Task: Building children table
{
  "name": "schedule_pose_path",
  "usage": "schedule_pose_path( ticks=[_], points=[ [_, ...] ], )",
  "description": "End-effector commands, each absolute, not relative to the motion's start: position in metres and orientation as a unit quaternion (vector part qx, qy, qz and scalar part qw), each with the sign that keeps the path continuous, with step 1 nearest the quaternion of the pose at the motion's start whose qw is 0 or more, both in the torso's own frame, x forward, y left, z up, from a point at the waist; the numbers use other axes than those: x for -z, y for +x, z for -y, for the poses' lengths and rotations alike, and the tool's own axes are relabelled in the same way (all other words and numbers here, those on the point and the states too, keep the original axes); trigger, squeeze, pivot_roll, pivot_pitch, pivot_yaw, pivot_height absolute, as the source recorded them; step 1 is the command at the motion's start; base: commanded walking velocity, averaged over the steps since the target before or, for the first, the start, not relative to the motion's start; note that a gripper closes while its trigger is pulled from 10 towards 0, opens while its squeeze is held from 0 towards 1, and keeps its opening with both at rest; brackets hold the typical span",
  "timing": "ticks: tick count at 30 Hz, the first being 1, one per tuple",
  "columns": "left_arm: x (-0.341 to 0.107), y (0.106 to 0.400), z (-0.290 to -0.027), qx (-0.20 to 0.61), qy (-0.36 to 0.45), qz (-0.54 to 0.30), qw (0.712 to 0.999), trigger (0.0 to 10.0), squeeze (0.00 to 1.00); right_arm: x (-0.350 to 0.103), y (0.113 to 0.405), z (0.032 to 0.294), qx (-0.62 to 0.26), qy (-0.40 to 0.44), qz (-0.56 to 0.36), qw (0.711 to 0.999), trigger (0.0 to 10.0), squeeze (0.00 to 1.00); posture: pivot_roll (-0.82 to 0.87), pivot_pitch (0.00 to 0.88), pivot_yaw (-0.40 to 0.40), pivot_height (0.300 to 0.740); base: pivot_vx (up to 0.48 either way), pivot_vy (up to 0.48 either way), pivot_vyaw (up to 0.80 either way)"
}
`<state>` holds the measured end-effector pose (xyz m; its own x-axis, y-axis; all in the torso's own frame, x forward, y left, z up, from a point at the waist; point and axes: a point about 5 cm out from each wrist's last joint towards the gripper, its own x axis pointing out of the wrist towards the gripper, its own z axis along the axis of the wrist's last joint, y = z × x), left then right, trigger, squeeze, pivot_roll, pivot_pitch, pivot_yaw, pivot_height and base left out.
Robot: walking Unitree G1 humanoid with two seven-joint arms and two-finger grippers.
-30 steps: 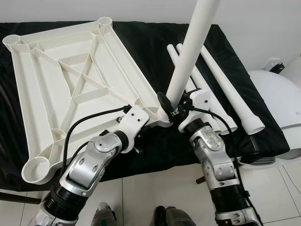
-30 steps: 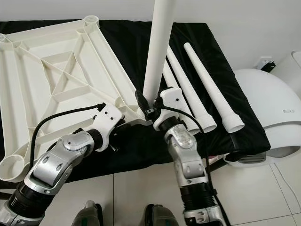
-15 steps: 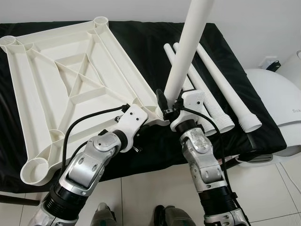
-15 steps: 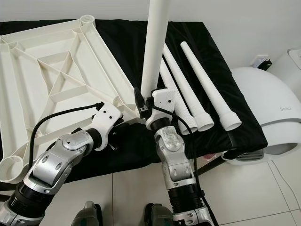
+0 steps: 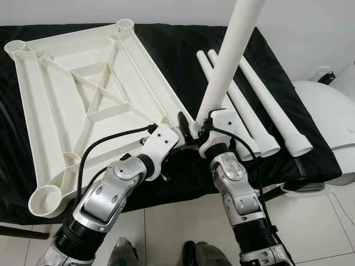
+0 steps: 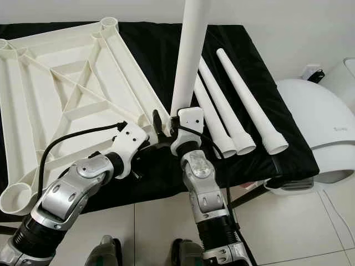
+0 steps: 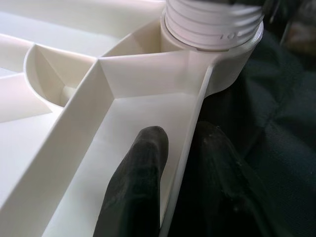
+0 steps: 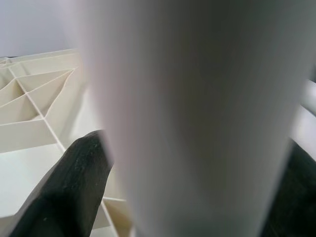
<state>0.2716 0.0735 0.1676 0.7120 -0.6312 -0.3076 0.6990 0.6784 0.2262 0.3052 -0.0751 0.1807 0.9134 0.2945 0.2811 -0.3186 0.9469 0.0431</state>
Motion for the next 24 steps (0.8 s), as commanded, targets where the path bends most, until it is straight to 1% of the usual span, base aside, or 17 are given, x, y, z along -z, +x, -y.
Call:
schedule_pose_path(
  ticks=[1, 4, 5, 7, 10, 13, 15, 17, 18, 19, 21, 22, 24],
  points=[
    [-0.168, 0.265, -0.061, 0.400, 0.158, -0.097, 0.898, 10.0, 0.00, -0.186, 0.306, 0.083, -0.156, 0.049, 0.149, 0.975, 10.0, 1.00, 0.06, 0.186, -0.075, 0.740, 0.000, 0.000, 0.00],
    [-0.169, 0.266, -0.060, 0.401, 0.158, -0.096, 0.897, 10.0, 0.00, -0.189, 0.308, 0.088, -0.160, 0.046, 0.157, 0.973, 10.0, 1.00, 0.06, 0.184, -0.075, 0.740, 0.000, 0.000, 0.00],
    [-0.169, 0.266, -0.059, 0.402, 0.157, -0.094, 0.897, 10.0, 0.00, -0.198, 0.310, 0.097, -0.181, 0.045, 0.179, 0.966, 10.0, 1.00, 0.06, 0.179, -0.076, 0.740, 0.000, 0.000, 0.00],
    [-0.169, 0.267, -0.060, 0.401, 0.158, -0.094, 0.898, 10.0, 0.00, -0.206, 0.312, 0.105, -0.216, 0.044, 0.191, 0.957, 10.0, 1.00, 0.06, 0.176, -0.076, 0.740, 0.000, 0.000, 0.00],
    [-0.169, 0.267, -0.060, 0.401, 0.158, -0.093, 0.898, 10.0, 0.00, -0.208, 0.312, 0.109, -0.226, 0.038, 0.196, 0.953, 10.0, 1.00, 0.05, 0.173, -0.075, 0.740, 0.000, 0.000, 0.00],
    [-0.169, 0.268, -0.060, 0.400, 0.159, -0.093, 0.898, 10.0, 0.00, -0.211, 0.314, 0.118, -0.261, 0.028, 0.197, 0.945, 10.0, 1.00, 0.05, 0.171, -0.074, 0.740, 0.000, 0.000, 0.00],
    [-0.169, 0.268, -0.060, 0.401, 0.159, -0.093, 0.897, 10.0, 0.00, -0.215, 0.317, 0.129, -0.305, 0.018, 0.193, 0.932, 10.0, 1.00, 0.05, 0.166, -0.071, 0.740, 0.000, 0.000, 0.00],
    [-0.169, 0.268, -0.060, 0.401, 0.159, -0.093, 0.897, 10.0, 0.00, -0.216, 0.317, 0.131, -0.316, 0.012, 0.194, 0.929, 10.0, 1.00, 0.05, 0.166, -0.070, 0.740, 0.000, 0.000, 0.00],
    [-0.169, 0.268, -0.060, 0.403, 0.160, -0.093, 0.897, 10.0, 0.00, -0.215, 0.319, 0.135, -0.347, 0.000, 0.184, 0.920, 10.0, 1.00, 0.05, 0.163, -0.068, 0.740, 0.000, 0.000, 0.00],
    [-0.169, 0.268, -0.060, 0.403, 0.160, -0.093, 0.897, 10.0, 0.00, -0.215, 0.319, 0.135, -0.347, 0.000, 0.184, 0.920, 10.0, 1.00, 0.05, 0.163, -0.068, 0.740, 0.000, 0.000, 0.00],
    [-0.169, 0.268, -0.059, 0.404, 0.160, -0.092, 0.896, 10.0, 0.00, -0.214, 0.322, 0.141, -0.396, -0.014, 0.159, 0.904, 10.0, 1.00, 0.05, 0.160, -0.068, 0.740, 0.000, 0.000, 0.00],
    [-0.169, 0.268, -0.059, 0.404, 0.160, -0.092, 0.896, 10.0, 0.00, -0.214, 0.322, 0.141, -0.396, -0.014, 0.159, 0.904, 10.0, 1.00, 0.05, 0.160, -0.068, 0.740, 0.000, 0.000, 0.00],
    [-0.169, 0.268, -0.058, 0.405, 0.160, -0.092, 0.896, 10.0, 0.00, -0.212, 0.323, 0.143, -0.422, -0.016, 0.143, 0.895, 10.0, 1.00, 0.05, 0.159, -0.066, 0.740, 0.000, 0.000, 0.00]
  ],
)
